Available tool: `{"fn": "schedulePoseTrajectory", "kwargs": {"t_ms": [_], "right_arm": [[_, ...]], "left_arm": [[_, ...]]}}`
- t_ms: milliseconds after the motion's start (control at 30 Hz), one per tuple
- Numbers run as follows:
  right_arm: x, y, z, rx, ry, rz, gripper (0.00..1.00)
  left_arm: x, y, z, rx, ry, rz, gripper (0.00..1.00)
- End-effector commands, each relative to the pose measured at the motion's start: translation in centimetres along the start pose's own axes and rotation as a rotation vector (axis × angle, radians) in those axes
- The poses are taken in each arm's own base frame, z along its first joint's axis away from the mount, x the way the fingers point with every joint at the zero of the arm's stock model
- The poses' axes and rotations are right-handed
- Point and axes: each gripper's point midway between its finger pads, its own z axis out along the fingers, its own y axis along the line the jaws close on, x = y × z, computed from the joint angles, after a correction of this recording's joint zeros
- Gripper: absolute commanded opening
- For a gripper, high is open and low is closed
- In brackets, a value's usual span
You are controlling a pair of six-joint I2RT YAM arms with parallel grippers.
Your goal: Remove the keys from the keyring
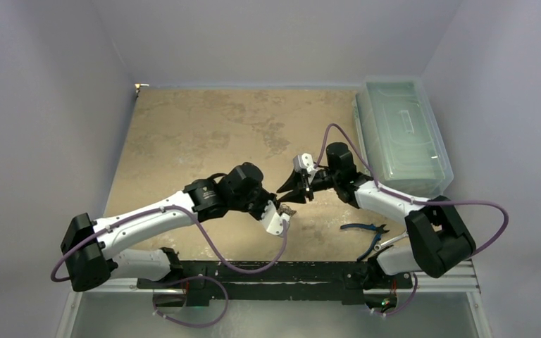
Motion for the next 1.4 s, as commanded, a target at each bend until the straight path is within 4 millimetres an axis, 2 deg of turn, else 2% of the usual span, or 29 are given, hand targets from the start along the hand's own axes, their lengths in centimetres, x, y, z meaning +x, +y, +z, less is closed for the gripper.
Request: {"fn": "schedulePoseTrajectory", "kwargs": {"t_ms": [0, 400, 700, 833, 967, 1067, 1100, 1300, 1367], "right_arm": [[-0.9, 0.1, 0.3, -0.016, -0.024, -0.053, 0.35], [-0.4, 0.1, 0.3, -0.021, -0.01, -0.036, 0.34], [-0.6, 0.0, 0.4, -0.025, -0.015, -0.03, 0.31], [-0.7, 0.1, 0.3, -0.03, -0.018, -0.032, 0.24], [-0.8, 0.2, 0.3, -0.037, -0.022, -0.032, 0.13], [-0.8, 0.4, 0.3, -0.043, -0.026, -0.032, 0.01], [-0.9, 0.5, 0.3, -0.046, -0.028, -0.033, 0.0], [-1.0, 0.6, 0.3, -0.048, -0.037, -0.043, 0.0], [-1.0, 0.7, 0.3, -0.047, -0.043, -0.048, 0.2]], "left_arm": [[-1.2, 2.0, -0.6, -0.048, -0.015, -0.051, 0.0], [-1.2, 2.6, -0.1, -0.04, 0.024, -0.234, 0.0], [-1.2, 2.7, 0.1, -0.039, 0.032, -0.283, 0.0], [-1.2, 2.8, 0.0, -0.046, 0.035, -0.306, 0.0], [-1.2, 2.3, -0.2, -0.043, 0.027, -0.3, 0.0], [-1.4, 2.0, -0.5, -0.046, 0.005, -0.265, 0.0], [-1.4, 2.0, -0.6, -0.05, -0.002, -0.254, 0.0], [-1.9, 1.9, -1.2, -0.075, -0.054, -0.147, 0.0], [-2.1, 1.6, -1.2, -0.075, -0.072, -0.11, 0.0]]}}
